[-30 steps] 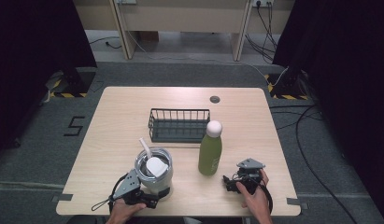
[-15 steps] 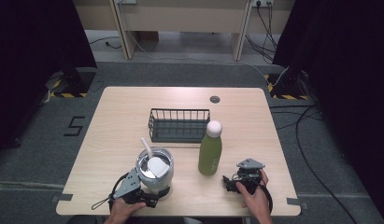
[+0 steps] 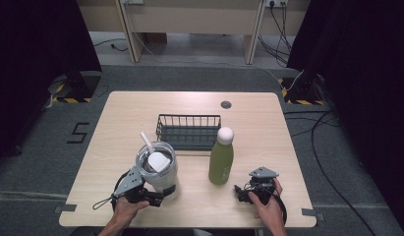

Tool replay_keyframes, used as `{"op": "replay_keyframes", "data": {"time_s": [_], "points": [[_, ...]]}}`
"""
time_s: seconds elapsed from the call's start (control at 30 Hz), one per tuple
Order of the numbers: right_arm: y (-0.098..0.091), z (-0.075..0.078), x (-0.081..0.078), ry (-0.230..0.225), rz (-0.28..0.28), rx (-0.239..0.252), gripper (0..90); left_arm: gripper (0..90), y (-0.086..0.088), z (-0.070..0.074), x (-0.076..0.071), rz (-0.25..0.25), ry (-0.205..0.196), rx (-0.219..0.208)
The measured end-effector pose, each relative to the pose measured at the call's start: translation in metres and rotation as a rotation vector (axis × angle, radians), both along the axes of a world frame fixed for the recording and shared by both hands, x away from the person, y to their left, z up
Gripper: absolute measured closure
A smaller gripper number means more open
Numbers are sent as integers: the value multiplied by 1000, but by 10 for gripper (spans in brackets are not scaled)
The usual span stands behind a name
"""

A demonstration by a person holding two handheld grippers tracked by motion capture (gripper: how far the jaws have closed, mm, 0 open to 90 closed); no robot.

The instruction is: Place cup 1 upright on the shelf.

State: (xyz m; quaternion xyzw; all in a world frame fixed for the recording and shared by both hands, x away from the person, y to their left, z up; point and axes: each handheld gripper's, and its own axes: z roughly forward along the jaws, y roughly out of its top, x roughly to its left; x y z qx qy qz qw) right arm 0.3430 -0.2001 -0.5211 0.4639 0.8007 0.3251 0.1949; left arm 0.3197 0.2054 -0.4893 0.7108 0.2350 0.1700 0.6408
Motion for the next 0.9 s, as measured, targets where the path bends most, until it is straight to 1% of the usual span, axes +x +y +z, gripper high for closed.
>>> {"op": "replay_keyframes", "data": {"time_s": [0.1,0.23,0.37,0.5,0.57,0.6,0.63,0.67,0.7,0.9], "points": [[0,0,0,0,0,0,3,107,0,5,4,6,-4,15],[0,0,0,0,0,0,3,107,0,12,11,11,6,11],[0,0,0,1,-1,0,3,107,0,21,21,21,-5,15],[0,0,0,0,0,-1,3,107,1,33,33,32,-12,6],[0,0,0,0,-1,0,3,107,1,39,40,36,-1,-7],[0,0,0,0,0,-1,3,107,2,42,43,41,3,-6],[0,0,0,0,-1,0,3,107,3,46,49,41,-28,1],[0,0,0,-1,0,-1,3,107,3,49,50,51,19,-9],[0,0,0,0,-1,0,3,107,5,52,54,57,-1,-2],[0,0,0,0,0,0,3,107,8,72,72,71,-3,11]]}}
